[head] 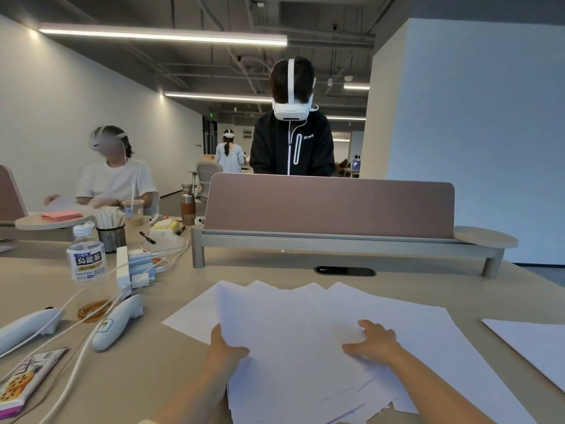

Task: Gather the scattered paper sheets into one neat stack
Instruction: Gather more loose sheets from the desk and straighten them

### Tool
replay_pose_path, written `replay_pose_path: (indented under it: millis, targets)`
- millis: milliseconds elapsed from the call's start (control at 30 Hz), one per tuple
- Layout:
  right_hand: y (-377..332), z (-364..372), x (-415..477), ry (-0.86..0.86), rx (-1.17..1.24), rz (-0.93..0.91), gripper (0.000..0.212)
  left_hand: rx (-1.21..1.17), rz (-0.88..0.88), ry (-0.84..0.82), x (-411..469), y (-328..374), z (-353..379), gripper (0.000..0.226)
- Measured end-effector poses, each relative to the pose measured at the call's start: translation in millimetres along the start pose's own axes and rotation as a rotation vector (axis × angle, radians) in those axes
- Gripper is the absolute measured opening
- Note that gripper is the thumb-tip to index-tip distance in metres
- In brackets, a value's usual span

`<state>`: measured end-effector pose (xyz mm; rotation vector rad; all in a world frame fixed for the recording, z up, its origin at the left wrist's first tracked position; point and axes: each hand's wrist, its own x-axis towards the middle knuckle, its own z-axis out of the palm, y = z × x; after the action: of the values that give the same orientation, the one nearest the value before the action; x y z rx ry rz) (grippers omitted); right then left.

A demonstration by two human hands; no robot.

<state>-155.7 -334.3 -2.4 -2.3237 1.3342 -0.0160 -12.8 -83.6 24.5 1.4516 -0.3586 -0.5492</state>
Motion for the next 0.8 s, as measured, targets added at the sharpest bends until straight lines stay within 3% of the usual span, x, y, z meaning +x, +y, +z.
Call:
replay_pose_path:
  millis: [233, 300, 400, 533, 800]
  targets:
    - [-11.6, -11.9, -13.8, -0.171, 0.391, -0.033, 0.087, -0.073, -0.034, -0.062, -11.0, 12.8, 4.5, 0.036]
    - [-13.3, -16.6, -21.8, -0.217, 0.397, -0.006, 0.073, -0.069, -0.079, -0.065, -7.4, 10.2, 1.1, 0.042]
    - [-14.6, -17.8, -25.5, -0.217, 0.289, -0.038, 0.036, -0.053, -0.151, -0.036, 4.1, 1.3, -4.2, 0.074]
    - [-18.9, -14.2, -32.0, -0.168, 0.243, -0.092, 0.046, -0.065, -0.218, -0.002, 17.1, -8.7, -9.6, 0.065]
    - [-26.2, -2.8, -43.8, -0.217, 0.3, -0.189, 0.047, -0.034, -0.214, 0.006, 34.9, -23.7, -16.0, 0.086]
